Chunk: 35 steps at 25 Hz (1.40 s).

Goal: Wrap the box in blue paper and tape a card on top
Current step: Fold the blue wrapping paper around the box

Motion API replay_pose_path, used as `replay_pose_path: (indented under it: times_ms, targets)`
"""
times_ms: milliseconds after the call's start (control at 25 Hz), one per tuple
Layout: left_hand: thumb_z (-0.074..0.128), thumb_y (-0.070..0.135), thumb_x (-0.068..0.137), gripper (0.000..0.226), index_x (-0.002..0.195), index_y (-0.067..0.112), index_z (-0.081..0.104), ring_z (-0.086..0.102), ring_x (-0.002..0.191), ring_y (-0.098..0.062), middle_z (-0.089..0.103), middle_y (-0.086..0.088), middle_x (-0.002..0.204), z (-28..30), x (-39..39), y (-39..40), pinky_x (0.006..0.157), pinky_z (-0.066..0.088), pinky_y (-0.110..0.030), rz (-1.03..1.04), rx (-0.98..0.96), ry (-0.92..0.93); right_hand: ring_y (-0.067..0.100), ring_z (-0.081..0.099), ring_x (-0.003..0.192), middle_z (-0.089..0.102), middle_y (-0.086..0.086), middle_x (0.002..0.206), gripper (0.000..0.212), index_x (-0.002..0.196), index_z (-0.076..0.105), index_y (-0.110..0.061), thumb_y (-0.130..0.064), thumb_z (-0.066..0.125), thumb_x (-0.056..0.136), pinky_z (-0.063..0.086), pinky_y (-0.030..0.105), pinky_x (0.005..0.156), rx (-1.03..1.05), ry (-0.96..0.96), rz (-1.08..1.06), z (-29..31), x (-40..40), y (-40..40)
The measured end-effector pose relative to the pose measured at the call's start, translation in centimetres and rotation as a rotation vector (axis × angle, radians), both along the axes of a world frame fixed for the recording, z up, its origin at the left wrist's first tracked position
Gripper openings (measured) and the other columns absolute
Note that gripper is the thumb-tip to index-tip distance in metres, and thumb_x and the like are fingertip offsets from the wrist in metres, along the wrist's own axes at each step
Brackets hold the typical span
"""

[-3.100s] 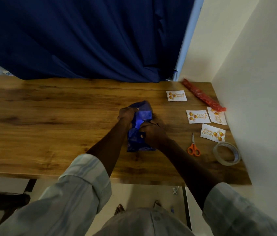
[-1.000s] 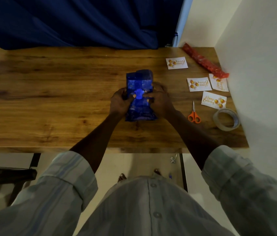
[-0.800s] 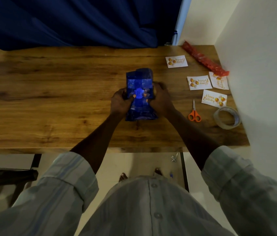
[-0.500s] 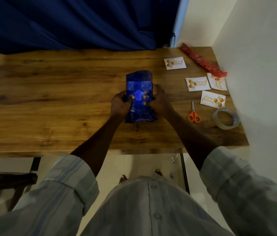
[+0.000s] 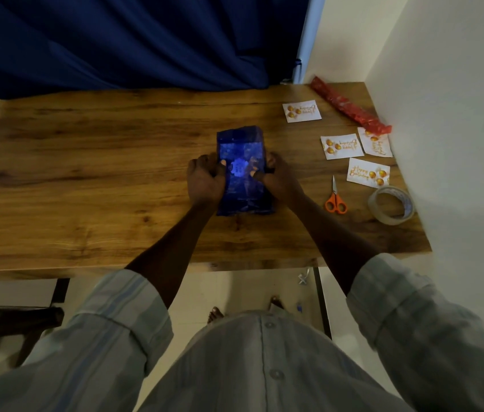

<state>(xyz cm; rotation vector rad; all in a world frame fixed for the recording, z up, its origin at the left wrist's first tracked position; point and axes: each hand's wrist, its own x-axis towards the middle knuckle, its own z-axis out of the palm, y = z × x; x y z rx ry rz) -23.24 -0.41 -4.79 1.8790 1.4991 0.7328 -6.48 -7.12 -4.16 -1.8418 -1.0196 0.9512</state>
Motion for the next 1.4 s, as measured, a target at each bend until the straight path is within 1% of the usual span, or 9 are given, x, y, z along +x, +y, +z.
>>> replay_pose_path:
  times_ms: [120, 360, 480, 640, 800, 920, 1000, 1240, 1400]
  targets:
    - [0.043, 0.035, 0.094, 0.038, 0.116, 0.009, 0.061, 0.046, 0.113, -0.029, 0.06, -0.01, 0.112, 0.8, 0.5, -0.1, 0.093, 0.043, -0.044, -0.004, 0.158, 0.063, 0.018, 0.065, 0.101, 0.067, 0.003, 0.114, 0.056, 0.121, 0.054, -0.014, -0.045, 0.072, 0.079, 0.053, 0.029, 0.072, -0.006, -0.05, 0.018, 0.4, 0.2, -0.1]
    - [0.047, 0.017, 0.09, 0.022, 0.106, 0.007, 0.06, 0.049, 0.11, -0.023, 0.06, -0.011, 0.11, 0.5, 1.3, 0.2, 0.092, 0.047, -0.038, 0.072, 0.112, 0.049, 0.013, 0.066, 0.088, 0.068, -0.002, 0.099, 0.047, 0.106, 0.059, -0.02, -0.054, 0.067, 0.075, 0.053, 0.034, 0.074, 0.017, -0.111, -0.007, -0.5, 0.9, 0.1]
    - [0.046, 0.016, 0.09, 0.023, 0.107, 0.01, 0.06, 0.049, 0.111, -0.023, 0.058, -0.011, 0.113, -0.2, 1.0, 0.3, 0.094, 0.045, -0.036, 0.069, 0.076, 0.037, 0.017, 0.065, 0.082, 0.067, 0.004, 0.093, 0.024, 0.098, 0.062, -0.01, -0.032, 0.064, 0.087, 0.048, 0.033, 0.07, 0.064, -0.131, -0.026, -0.3, 0.9, -0.4]
    - [0.055, 0.01, 0.088, 0.027, 0.114, 0.01, 0.061, 0.05, 0.116, -0.026, 0.054, -0.013, 0.124, 0.1, 0.9, 0.0, 0.098, 0.044, -0.031, -0.014, 0.051, 0.002, 0.025, 0.059, 0.099, 0.06, 0.014, 0.112, 0.019, 0.105, 0.065, -0.003, -0.015, 0.059, 0.092, 0.048, 0.038, 0.087, 0.086, -0.247, 0.059, 0.0, 0.4, -1.2]
    - [0.061, 0.008, 0.088, 0.032, 0.12, 0.009, 0.059, 0.048, 0.119, -0.022, 0.047, -0.012, 0.132, 0.5, 0.9, -0.4, 0.092, 0.035, -0.016, -0.045, 0.015, 0.025, 0.024, 0.05, 0.116, 0.052, 0.01, 0.127, 0.035, 0.121, 0.062, -0.013, -0.027, 0.061, 0.09, 0.042, 0.036, 0.097, 0.101, -0.384, 0.131, -0.7, -0.1, -1.6]
    - [0.063, 0.011, 0.088, 0.03, 0.118, 0.009, 0.061, 0.048, 0.118, -0.022, 0.045, -0.012, 0.133, 0.6, 0.8, -0.5, 0.092, 0.035, -0.016, -0.058, 0.012, 0.034, 0.026, 0.041, 0.128, 0.048, 0.009, 0.136, 0.042, 0.124, 0.061, -0.024, -0.04, 0.061, 0.085, 0.035, 0.049, 0.106, 0.137, -0.527, 0.179, -1.2, -0.8, -1.8]
    - [0.063, 0.012, 0.089, 0.027, 0.116, 0.008, 0.062, 0.049, 0.118, -0.022, 0.045, -0.012, 0.134, 0.6, 0.9, -0.3, 0.092, 0.036, -0.016, -0.06, 0.004, 0.037, 0.03, 0.031, 0.135, 0.04, 0.01, 0.146, 0.042, 0.126, 0.061, -0.025, -0.042, 0.061, 0.087, 0.023, 0.049, 0.112, 0.103, -0.615, 0.211, -1.0, -1.4, -1.9]
    - [0.062, 0.014, 0.089, 0.019, 0.106, 0.008, 0.067, 0.054, 0.11, -0.021, 0.05, -0.012, 0.127, 0.6, 1.1, 0.1, 0.088, 0.042, -0.02, -0.046, -0.051, 0.001, 0.034, 0.008, 0.144, 0.018, 0.01, 0.158, 0.042, 0.13, 0.058, -0.028, -0.049, 0.05, 0.094, 0.009, 0.057, 0.112, 0.002, -0.765, 0.297, 0.1, -2.2, -1.5]
    - [0.061, 0.039, 0.085, 0.033, 0.101, 0.01, 0.065, 0.063, 0.091, -0.017, 0.062, -0.01, 0.112, 0.6, 0.9, 0.5, 0.073, 0.053, -0.026, -0.037, -0.061, -0.077, 0.032, 0.001, 0.146, 0.013, 0.006, 0.159, 0.039, 0.13, 0.058, -0.028, -0.046, 0.042, 0.098, 0.008, 0.059, 0.113, -0.058, -0.806, 0.325, 0.9, -2.5, -0.9]
